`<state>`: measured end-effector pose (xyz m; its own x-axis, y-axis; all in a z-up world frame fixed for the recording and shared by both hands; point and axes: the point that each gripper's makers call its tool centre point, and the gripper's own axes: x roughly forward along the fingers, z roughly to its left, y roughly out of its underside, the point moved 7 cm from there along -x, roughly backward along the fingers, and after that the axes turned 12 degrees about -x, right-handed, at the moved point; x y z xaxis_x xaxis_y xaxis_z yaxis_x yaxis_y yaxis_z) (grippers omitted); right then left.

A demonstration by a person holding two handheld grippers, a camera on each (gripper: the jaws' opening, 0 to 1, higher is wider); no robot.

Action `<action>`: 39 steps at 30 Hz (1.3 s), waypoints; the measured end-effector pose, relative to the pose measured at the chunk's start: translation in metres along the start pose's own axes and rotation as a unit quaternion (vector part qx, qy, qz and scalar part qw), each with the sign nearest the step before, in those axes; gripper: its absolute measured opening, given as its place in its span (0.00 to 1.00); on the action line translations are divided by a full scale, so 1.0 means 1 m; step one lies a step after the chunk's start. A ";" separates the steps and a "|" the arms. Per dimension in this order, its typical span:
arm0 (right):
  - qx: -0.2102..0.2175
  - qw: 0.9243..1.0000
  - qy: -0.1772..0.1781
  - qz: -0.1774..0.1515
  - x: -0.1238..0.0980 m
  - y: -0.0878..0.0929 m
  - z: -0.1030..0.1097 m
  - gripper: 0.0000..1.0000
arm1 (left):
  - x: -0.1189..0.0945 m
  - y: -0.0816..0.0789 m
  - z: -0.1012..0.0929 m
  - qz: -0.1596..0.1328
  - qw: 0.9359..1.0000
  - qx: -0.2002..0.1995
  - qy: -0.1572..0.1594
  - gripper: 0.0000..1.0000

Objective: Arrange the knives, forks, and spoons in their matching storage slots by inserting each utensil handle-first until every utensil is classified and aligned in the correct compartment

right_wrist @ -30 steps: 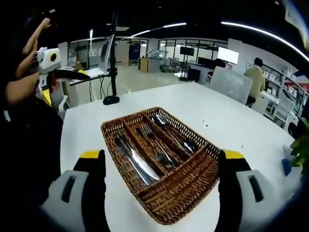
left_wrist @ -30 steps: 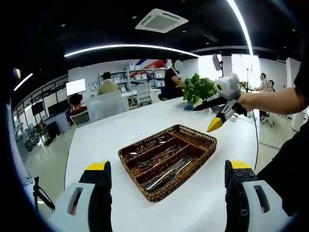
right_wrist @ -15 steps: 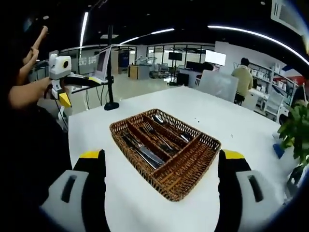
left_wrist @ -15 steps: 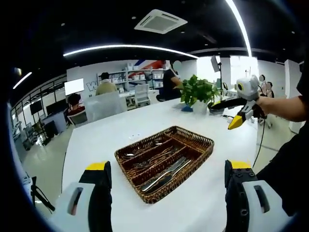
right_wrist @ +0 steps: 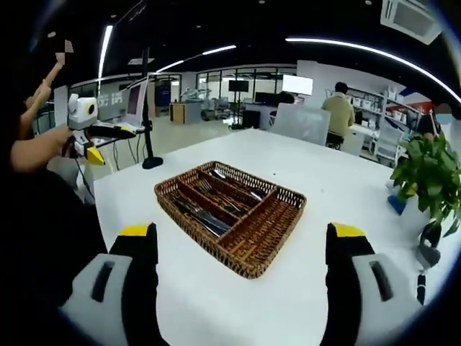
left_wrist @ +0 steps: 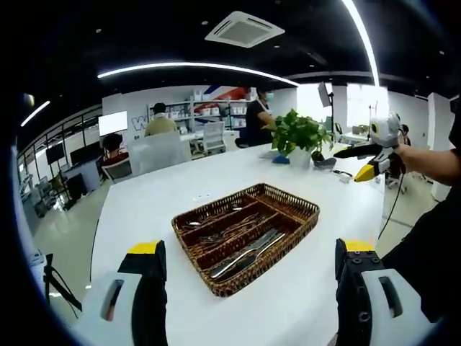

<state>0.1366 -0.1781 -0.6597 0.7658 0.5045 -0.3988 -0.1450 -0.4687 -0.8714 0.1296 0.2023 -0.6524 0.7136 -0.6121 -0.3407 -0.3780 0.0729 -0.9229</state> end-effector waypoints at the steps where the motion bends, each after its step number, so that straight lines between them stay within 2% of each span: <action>1: 0.004 1.000 0.003 0.000 -0.002 0.001 -0.001 1.00 | 0.000 -0.001 -0.001 -0.001 1.000 0.001 0.000 0.99; 3: 0.017 1.000 0.003 -0.003 -0.004 0.000 -0.003 1.00 | 0.000 -0.003 -0.001 -0.003 1.000 0.001 0.000 0.99; 20: 0.005 1.000 0.007 -0.001 -0.004 0.001 -0.002 1.00 | -0.002 -0.004 0.003 0.000 1.000 0.010 -0.005 0.99; 39: 0.018 1.000 0.015 -0.008 -0.005 0.001 -0.004 1.00 | -0.004 -0.001 0.003 0.001 1.000 0.008 -0.009 0.99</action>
<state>0.1354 -0.1844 -0.6577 0.7864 0.4892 -0.3773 -0.1553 -0.4346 -0.8871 0.1291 0.2070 -0.6511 0.7235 -0.5971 -0.3465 -0.3712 0.0868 -0.9245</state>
